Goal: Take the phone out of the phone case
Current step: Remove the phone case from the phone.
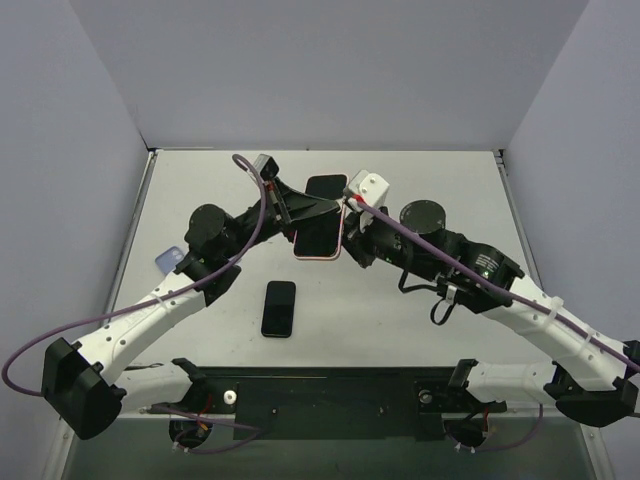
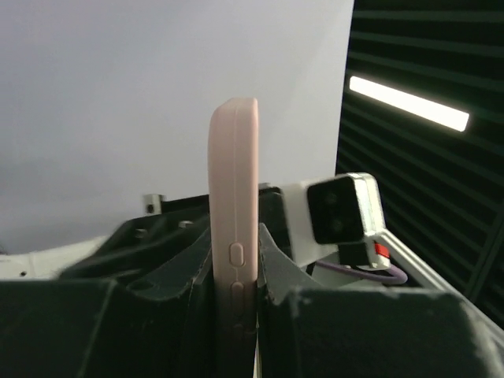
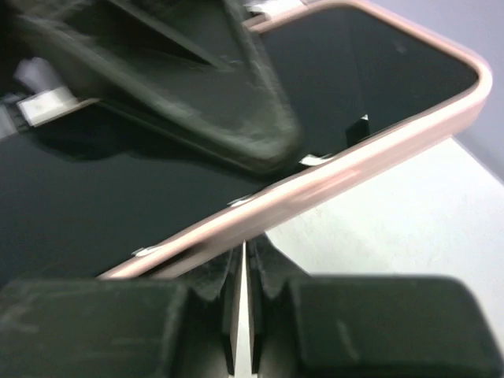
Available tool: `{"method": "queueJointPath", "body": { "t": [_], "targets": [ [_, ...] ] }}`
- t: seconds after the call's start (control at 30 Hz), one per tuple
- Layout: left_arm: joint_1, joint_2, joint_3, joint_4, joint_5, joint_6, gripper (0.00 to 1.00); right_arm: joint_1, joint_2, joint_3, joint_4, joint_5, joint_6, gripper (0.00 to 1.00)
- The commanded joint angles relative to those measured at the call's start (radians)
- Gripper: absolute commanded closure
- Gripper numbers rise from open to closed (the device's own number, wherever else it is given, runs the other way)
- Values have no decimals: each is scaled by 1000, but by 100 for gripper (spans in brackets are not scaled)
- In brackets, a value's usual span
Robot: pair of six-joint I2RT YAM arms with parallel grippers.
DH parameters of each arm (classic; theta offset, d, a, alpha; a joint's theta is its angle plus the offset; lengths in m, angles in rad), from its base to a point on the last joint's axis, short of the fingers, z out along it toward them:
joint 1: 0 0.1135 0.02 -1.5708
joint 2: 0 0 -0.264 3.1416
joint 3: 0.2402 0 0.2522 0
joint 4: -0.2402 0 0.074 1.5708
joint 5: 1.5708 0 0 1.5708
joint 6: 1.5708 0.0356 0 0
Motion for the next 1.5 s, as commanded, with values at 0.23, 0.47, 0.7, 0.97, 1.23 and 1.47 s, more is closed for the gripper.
{"method": "queueJointPath", "body": {
  "t": [0.23, 0.47, 0.7, 0.97, 1.23, 1.47],
  "targets": [
    [-5, -96, 68, 61, -16, 173, 100, -208, -136, -232, 123, -306, 528, 68],
    [63, -118, 71, -53, -33, 343, 100, -228, -246, -305, 305, -579, 818, 47],
    [69, -92, 46, 50, -2, 282, 100, -237, -155, -236, 424, -725, 908, 50],
    [71, -99, 72, 59, 49, 270, 100, -263, -60, -169, 477, -777, 911, 56],
    [68, -89, 80, 108, 84, 212, 100, -265, -29, -141, 459, -857, 831, 87],
    [66, -29, 117, 374, 185, 54, 100, -253, -23, -126, 286, -845, 540, 100]
  ]
}}
